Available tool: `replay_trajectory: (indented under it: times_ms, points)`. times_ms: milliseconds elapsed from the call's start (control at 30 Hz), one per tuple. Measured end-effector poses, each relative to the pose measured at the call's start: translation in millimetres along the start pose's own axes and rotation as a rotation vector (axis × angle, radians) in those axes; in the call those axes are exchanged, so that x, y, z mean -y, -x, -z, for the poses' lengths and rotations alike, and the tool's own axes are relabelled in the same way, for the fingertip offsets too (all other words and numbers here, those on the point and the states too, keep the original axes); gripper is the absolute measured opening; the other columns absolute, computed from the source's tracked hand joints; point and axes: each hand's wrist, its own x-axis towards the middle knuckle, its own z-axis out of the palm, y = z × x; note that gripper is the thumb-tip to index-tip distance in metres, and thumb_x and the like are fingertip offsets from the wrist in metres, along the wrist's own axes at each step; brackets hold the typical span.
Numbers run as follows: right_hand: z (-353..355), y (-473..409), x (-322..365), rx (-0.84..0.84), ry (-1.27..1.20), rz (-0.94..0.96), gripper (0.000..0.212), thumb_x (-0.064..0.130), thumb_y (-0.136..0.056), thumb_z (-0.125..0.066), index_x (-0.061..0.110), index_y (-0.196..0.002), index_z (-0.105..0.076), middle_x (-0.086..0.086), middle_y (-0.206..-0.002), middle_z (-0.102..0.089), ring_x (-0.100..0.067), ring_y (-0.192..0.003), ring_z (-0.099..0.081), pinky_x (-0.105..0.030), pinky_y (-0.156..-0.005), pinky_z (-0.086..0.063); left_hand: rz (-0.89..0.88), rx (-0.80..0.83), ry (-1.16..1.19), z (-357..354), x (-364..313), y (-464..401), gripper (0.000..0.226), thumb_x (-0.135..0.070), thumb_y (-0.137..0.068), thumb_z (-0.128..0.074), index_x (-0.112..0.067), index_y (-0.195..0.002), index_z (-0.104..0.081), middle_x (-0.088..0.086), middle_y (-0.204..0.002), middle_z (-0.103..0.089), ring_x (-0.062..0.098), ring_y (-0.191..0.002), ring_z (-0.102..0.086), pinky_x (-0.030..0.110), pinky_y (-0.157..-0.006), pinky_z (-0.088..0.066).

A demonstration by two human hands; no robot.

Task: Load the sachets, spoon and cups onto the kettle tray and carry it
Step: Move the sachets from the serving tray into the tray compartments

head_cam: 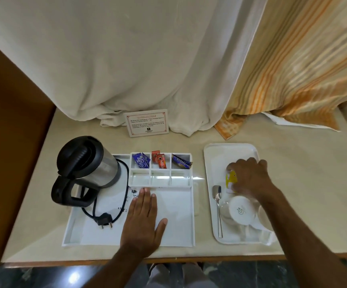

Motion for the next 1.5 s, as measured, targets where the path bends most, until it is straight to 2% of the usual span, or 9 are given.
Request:
replay_trajectory:
  times_ms: [267,467,567,867,1000,1200,1333,1400,1500]
  points:
    - [19.6,-1.9,13.6,0.082,-0.187,-0.011,0.024,0.015,-0.075,-0.063,0.026,-0.096,-0.063,0.004,-0.106,-0.066,-0.021,-0.103,-0.058,-0.031,-0.080,-0.035,0.002,-0.011,0.001,-0.7,-0.1,-0.1,0.081,-0.060,-0.098,-0.024,-0.005,-0.155,-0.010,0.018,-0.163,-0.005,0.029,-0.151,0.001,0.040,-0.118,-0.004]
    - [67.2,19.4,34.9,-0.107,-0.681,0.122,0.017,0.023,-0.071,-0.079,0.027,-0.065,-0.063,0.007,-0.068,-0.064,-0.006,-0.057,-0.058,-0.023,-0.049,-0.041,-0.007,-0.024,0.011,1.5,-0.7,0.3,0.079,-0.059,-0.098,-0.022,-0.005,-0.154,-0.009,0.019,-0.163,-0.006,0.031,-0.150,-0.001,0.044,-0.117,-0.007]
    - [89.8,19.4,80.4,-0.118,-0.916,0.244,0.018,0.021,-0.066,-0.082,0.026,-0.068,-0.065,0.005,-0.066,-0.064,-0.006,-0.054,-0.058,-0.027,-0.046,-0.051,-0.003,-0.013,0.030,3.5,-1.2,-0.3,0.079,-0.059,-0.098,-0.024,-0.005,-0.154,-0.010,0.019,-0.163,-0.006,0.030,-0.150,0.000,0.047,-0.117,-0.009]
    - [79.9,-17.4,229.3,-0.082,-0.255,0.461,0.021,0.018,-0.080,-0.066,0.027,-0.098,-0.068,-0.007,-0.100,-0.067,-0.030,-0.095,-0.062,-0.033,-0.071,-0.046,-0.007,-0.015,0.045,6.6,-1.3,-0.8,0.079,-0.058,-0.099,-0.024,-0.002,-0.154,-0.013,0.018,-0.162,-0.009,0.030,-0.150,-0.002,0.045,-0.118,-0.008]
    - [72.4,-20.2,241.7,-0.144,-0.059,0.511,0.026,0.013,-0.082,-0.062,0.024,-0.106,-0.065,-0.009,-0.102,-0.067,-0.029,-0.096,-0.062,-0.033,-0.065,-0.042,0.005,-0.009,0.048,6.9,-1.3,0.1,0.079,-0.059,-0.099,-0.024,-0.004,-0.154,-0.009,0.018,-0.162,-0.010,0.029,-0.150,0.002,0.043,-0.118,-0.005]
    - [78.7,0.0,200.4,-0.351,-0.318,0.508,0.033,0.011,-0.081,-0.063,0.020,-0.113,-0.063,-0.002,-0.110,-0.064,-0.028,-0.101,-0.057,-0.036,-0.070,-0.051,-0.008,-0.012,0.049,9.1,-1.2,1.1,0.078,-0.057,-0.099,-0.024,-0.002,-0.153,-0.017,0.020,-0.162,-0.013,0.031,-0.150,-0.003,0.046,-0.117,-0.010]
    - [83.8,18.3,112.0,-0.589,-0.434,0.207,0.034,0.013,-0.079,-0.068,0.021,-0.112,-0.068,-0.005,-0.109,-0.070,-0.030,-0.102,-0.061,-0.041,-0.075,-0.053,-0.004,-0.013,0.021,5.1,-0.6,1.0,0.078,-0.057,-0.099,-0.025,-0.003,-0.153,-0.016,0.019,-0.162,-0.007,0.029,-0.151,0.001,0.044,-0.118,-0.007]
    - [79.3,19.7,58.3,-0.508,-0.368,0.026,0.039,0.017,-0.081,-0.066,0.025,-0.119,-0.065,-0.003,-0.116,-0.068,-0.029,-0.109,-0.058,-0.041,-0.082,-0.049,-0.010,-0.010,0.018,2.8,-0.4,0.3,0.079,-0.058,-0.098,-0.027,-0.003,-0.154,-0.015,0.019,-0.162,-0.007,0.029,-0.151,0.001,0.043,-0.118,-0.005]
    - [63.3,12.9,-2.9,-0.104,-0.145,-0.099,0.057,0.022,-0.080,-0.066,0.032,-0.134,-0.050,0.002,-0.132,-0.057,-0.025,-0.117,-0.050,-0.038,-0.090,-0.046,-0.007,-0.001,0.016,1.6,1.4,0.4,0.080,-0.059,-0.098,-0.027,-0.003,-0.154,-0.016,0.019,-0.163,-0.008,0.029,-0.151,0.000,0.042,-0.119,-0.005]
